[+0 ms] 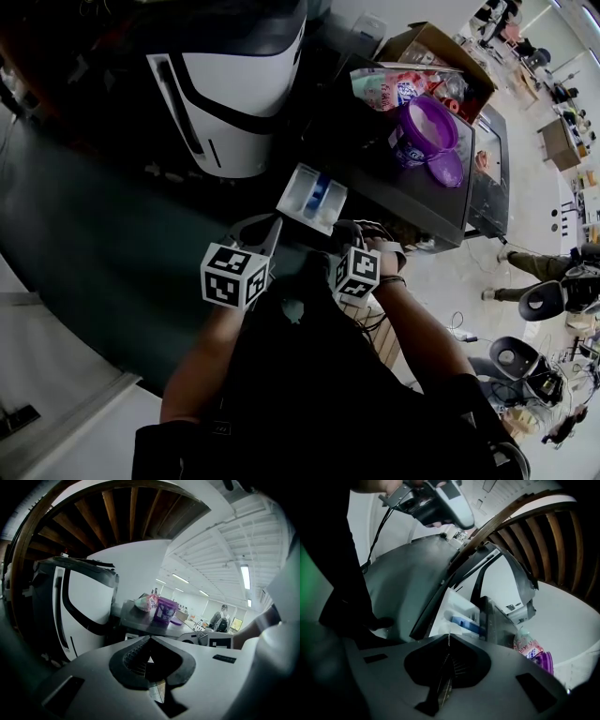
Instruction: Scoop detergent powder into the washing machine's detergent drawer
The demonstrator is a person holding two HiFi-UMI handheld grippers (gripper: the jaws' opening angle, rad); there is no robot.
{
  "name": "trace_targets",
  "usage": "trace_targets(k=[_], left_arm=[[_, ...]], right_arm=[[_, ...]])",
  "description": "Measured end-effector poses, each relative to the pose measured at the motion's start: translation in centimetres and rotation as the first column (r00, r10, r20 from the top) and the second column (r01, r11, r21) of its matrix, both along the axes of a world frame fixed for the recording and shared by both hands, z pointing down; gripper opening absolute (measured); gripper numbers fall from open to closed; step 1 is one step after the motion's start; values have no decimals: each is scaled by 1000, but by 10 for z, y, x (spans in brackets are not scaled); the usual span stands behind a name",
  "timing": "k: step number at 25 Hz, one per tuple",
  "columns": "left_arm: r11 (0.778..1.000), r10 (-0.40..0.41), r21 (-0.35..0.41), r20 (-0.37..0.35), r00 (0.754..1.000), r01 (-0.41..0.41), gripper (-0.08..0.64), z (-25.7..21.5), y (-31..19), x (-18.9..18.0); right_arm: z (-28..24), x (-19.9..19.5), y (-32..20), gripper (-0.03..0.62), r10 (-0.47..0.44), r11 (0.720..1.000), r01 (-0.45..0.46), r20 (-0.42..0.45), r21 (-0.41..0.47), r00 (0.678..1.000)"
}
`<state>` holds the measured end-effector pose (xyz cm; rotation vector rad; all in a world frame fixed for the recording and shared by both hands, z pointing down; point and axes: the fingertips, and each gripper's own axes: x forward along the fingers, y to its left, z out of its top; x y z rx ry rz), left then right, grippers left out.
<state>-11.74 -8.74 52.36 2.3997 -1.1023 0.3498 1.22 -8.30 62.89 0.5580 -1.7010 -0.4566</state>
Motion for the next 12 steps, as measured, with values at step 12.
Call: trace_targets(k=[12], left_arm=[[1000,13,-4,-10,1000,-13,6,-4,-1,0]], right_arm=[[-29,8,-14,20,176,984,-167,187,-64,966]])
